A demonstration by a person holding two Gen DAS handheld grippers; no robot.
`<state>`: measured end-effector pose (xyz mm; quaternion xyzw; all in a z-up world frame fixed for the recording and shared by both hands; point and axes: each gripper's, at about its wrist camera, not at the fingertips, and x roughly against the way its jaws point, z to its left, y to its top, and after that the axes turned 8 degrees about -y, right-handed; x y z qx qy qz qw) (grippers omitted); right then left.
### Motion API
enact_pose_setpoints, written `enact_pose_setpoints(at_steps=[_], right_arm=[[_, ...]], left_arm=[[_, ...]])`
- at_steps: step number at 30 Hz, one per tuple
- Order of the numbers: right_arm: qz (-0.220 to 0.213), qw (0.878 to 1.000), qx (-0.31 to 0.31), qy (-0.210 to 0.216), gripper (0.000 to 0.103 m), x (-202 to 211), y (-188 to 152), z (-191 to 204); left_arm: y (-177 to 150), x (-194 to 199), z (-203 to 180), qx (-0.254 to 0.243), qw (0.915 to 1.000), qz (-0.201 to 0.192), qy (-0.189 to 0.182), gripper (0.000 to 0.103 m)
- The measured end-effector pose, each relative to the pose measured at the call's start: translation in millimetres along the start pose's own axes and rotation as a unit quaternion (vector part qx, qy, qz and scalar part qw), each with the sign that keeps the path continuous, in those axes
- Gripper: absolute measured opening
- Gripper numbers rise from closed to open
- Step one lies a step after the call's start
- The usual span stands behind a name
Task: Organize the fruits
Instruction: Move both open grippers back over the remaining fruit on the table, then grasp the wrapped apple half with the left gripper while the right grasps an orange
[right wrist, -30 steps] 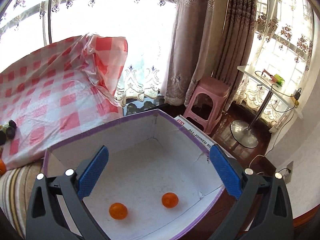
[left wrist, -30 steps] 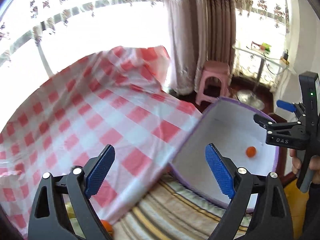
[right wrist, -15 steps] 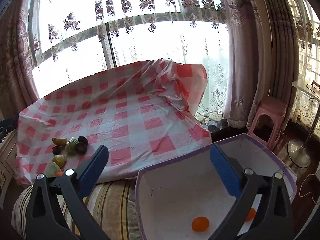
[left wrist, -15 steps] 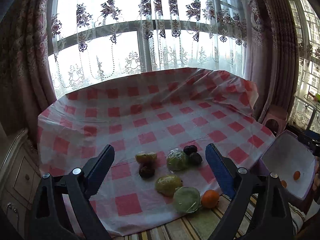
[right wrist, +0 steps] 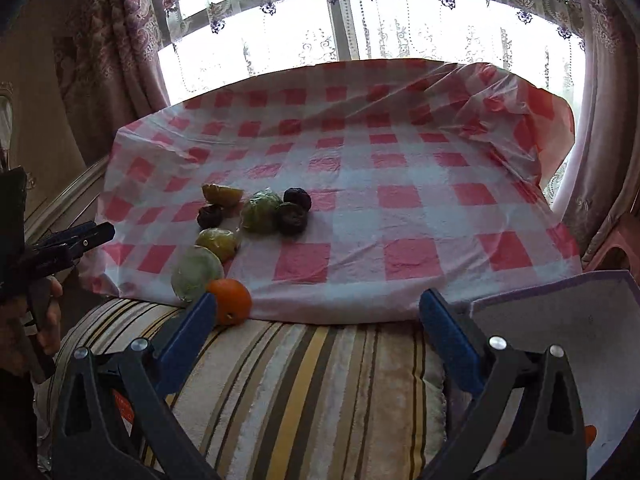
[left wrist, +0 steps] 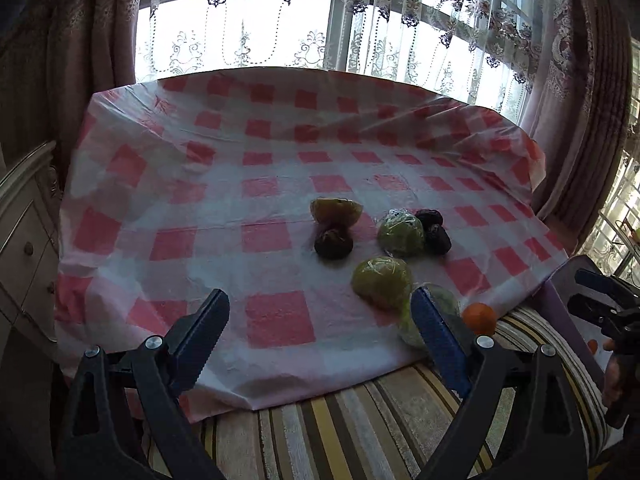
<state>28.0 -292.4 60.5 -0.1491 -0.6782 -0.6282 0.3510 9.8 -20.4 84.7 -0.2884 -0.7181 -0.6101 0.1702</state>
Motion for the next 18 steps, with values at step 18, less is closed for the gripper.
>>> enact_pose_setpoints(at_steps=[18], right_arm=[[0.075,0.989,0.124,0.036,0.099,-67,9,73]], left_arm=[[-18,-38,-12,0.009,0.9936,0.071,-0.087,0.071]])
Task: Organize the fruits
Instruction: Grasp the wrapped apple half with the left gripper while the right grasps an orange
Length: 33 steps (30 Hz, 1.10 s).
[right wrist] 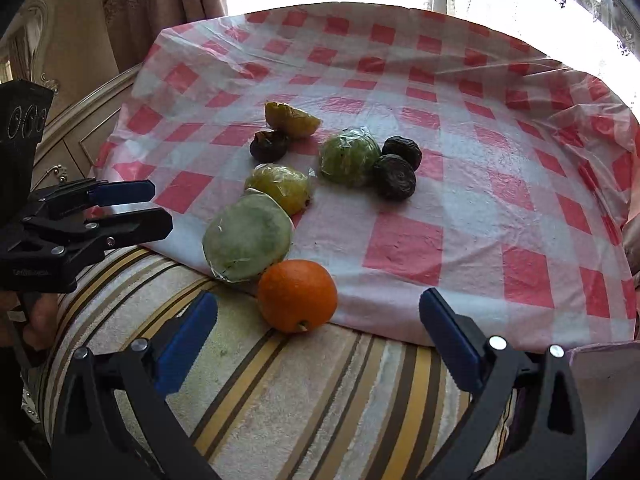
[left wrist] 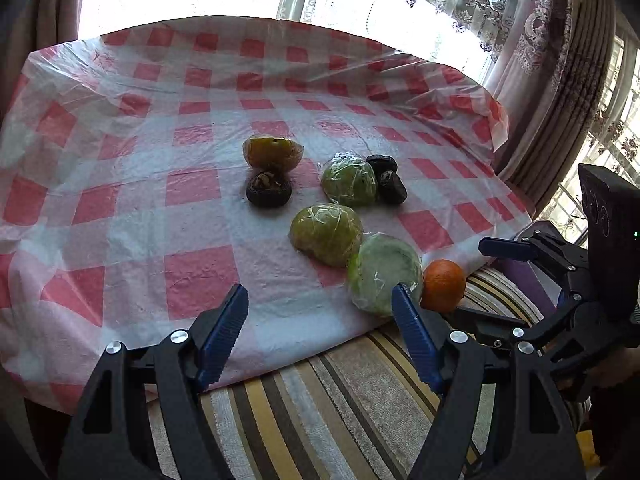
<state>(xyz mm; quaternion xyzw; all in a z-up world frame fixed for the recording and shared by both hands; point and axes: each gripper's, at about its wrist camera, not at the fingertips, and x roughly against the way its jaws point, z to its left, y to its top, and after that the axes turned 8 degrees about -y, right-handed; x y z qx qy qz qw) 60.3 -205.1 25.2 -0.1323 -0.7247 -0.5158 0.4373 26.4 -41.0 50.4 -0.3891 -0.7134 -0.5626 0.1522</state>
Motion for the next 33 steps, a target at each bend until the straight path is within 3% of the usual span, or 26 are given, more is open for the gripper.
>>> enact_pose_setpoints(at_steps=[9,14,16,25,33], right_arm=[[0.014,1.0,0.001,0.015,0.081,-13,4,1],[0.019,0.999,0.006,0.031,0.063,-18,4,3],[0.02,0.999,0.006,0.037,0.047,-19,4,3],[0.016,0.999,0.001,0.043,0.045,-19,2,1],[0.011,0.999,0.002,0.042,0.045,-18,0,1]], left_arm=[[36,-6,17,0.014,0.9992,-0.031,0.022,0.071],[70,-26,27,0.009,0.9988,-0.029,0.038,0.071],[83,-38,31,0.002,0.9988,-0.02,0.044,0.072],[106,-99,47,-0.016,0.9968,0.035,0.07,0.074],[112,-120,52,-0.022,0.9955,0.053,0.076,0.073]])
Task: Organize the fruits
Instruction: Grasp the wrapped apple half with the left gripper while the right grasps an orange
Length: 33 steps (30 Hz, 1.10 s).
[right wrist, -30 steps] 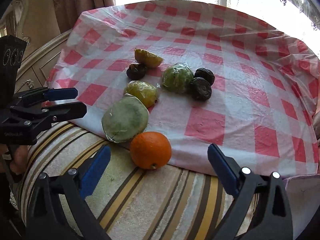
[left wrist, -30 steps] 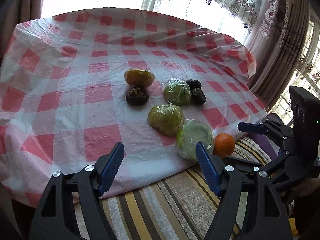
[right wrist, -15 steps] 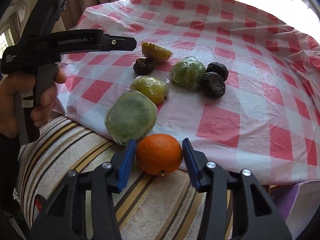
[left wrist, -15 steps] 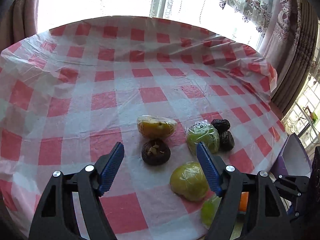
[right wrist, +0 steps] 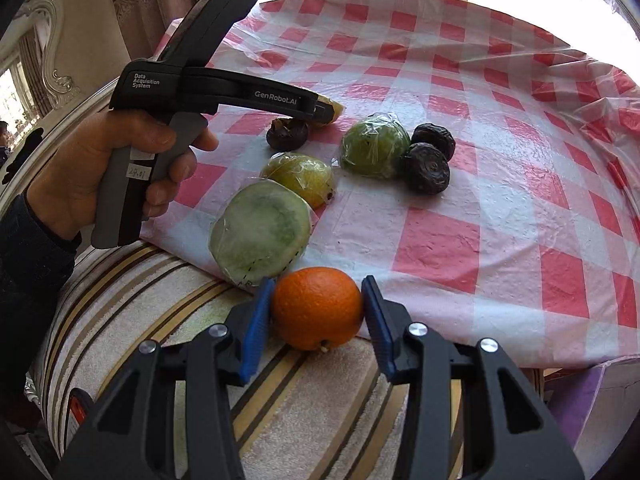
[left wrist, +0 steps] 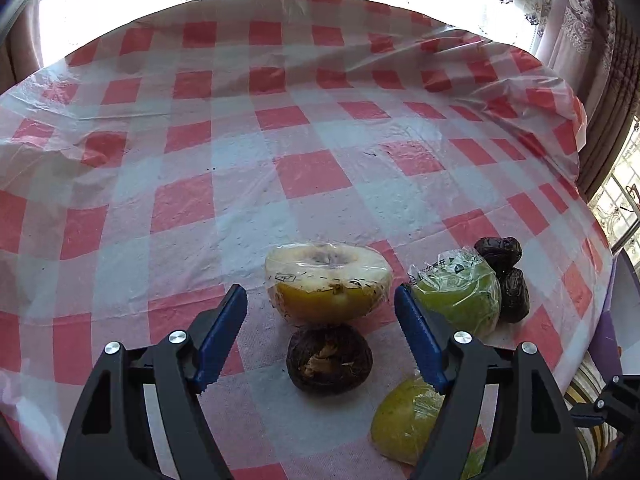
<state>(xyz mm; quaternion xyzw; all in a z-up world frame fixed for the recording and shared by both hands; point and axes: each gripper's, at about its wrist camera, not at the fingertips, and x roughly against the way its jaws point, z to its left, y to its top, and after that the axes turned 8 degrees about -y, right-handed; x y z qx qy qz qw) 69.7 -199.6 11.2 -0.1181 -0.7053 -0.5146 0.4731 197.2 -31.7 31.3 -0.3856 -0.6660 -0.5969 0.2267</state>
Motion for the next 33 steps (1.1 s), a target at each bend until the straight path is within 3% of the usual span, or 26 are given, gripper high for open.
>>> enact_pose_setpoints(at_steps=[6,8,11,14,15,23,33], right_arm=[[-0.001,1.0,-0.002,0.001,0.045,-1,1,-1],[0.0,1.0,-0.002,0.001,0.045,-1,1,-1],[0.0,1.0,-0.002,0.001,0.045,-1,1,-1],[0.0,1.0,-0.002,0.001,0.045,-1,1,-1],[-0.001,1.0,-0.002,0.001,0.045,-1,1,-1],[-0.006,1.0,-0.014,-0.002,0.045,2,-1,-5],[-0.019,0.999,-0.031,-0.005,0.044,10,-4,-9]], left_arm=[[0,-2,-1,-0.005,1.0,-0.002,-0.005,0.059],[1,-1,-5,-0.012,0.9999,-0.006,0.002,0.06],[2,2,-8,-0.017,0.9997,-0.013,0.009,0.072],[4,3,-5,-0.005,0.9999,-0.015,0.002,0.069],[4,3,-5,-0.003,0.9999,-0.013,0.002,0.06],[3,6,-6,-0.003,0.9998,-0.018,0.0,0.059],[-4,43,-19,-0.011,0.9981,-0.061,0.004,0.059]])
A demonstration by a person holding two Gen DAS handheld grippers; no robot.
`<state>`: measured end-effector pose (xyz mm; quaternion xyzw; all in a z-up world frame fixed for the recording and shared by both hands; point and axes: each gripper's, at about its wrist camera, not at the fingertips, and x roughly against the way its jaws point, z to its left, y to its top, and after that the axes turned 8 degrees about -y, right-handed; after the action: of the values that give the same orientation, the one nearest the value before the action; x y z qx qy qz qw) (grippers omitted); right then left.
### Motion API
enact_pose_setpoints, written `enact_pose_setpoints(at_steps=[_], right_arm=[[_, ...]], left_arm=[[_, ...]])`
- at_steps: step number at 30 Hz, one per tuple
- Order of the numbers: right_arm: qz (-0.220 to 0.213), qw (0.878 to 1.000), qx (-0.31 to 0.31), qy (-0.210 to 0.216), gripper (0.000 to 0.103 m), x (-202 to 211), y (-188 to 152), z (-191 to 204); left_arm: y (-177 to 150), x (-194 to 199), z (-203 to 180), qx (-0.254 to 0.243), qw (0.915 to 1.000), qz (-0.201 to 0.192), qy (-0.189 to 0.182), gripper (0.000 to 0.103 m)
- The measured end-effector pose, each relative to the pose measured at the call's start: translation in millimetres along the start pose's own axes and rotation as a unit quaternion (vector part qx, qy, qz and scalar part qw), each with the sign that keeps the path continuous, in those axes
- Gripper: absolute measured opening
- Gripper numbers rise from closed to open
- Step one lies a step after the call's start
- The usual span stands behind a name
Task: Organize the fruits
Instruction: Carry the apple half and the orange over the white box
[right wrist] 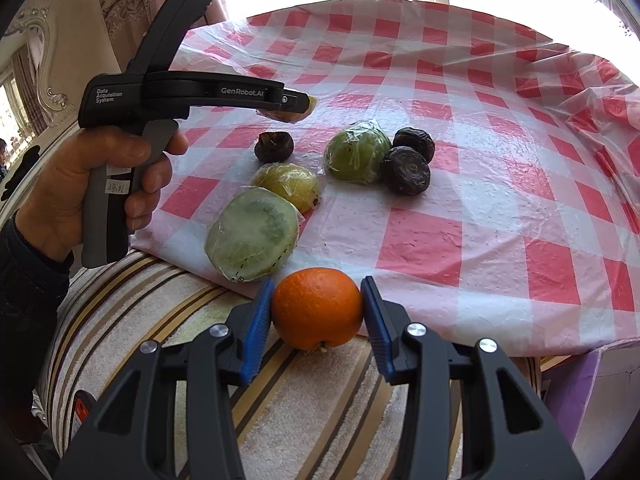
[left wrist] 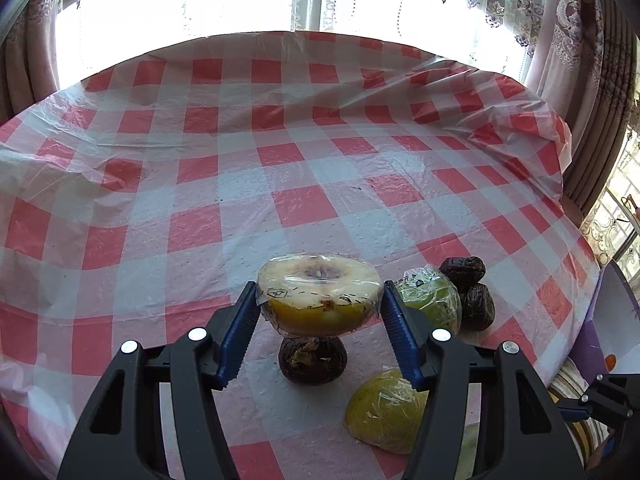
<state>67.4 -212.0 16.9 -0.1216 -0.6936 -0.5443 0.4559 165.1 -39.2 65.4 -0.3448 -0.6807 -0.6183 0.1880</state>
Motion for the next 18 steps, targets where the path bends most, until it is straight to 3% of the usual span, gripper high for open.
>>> enact_pose_setpoints(at_steps=[10,18], right_arm=[[-0.01,1.0,-0.022,-0.001,0.044,13,-2,-11],[-0.02,0.999,-0.04,-0.012,0.044,28,-7,-26]], left_arm=[[5,35,-37,-0.045,0.9986,-0.021,-0.015,0.059],[7,42,-82,-0.087,0.995,-0.018,-0.044,0.059]])
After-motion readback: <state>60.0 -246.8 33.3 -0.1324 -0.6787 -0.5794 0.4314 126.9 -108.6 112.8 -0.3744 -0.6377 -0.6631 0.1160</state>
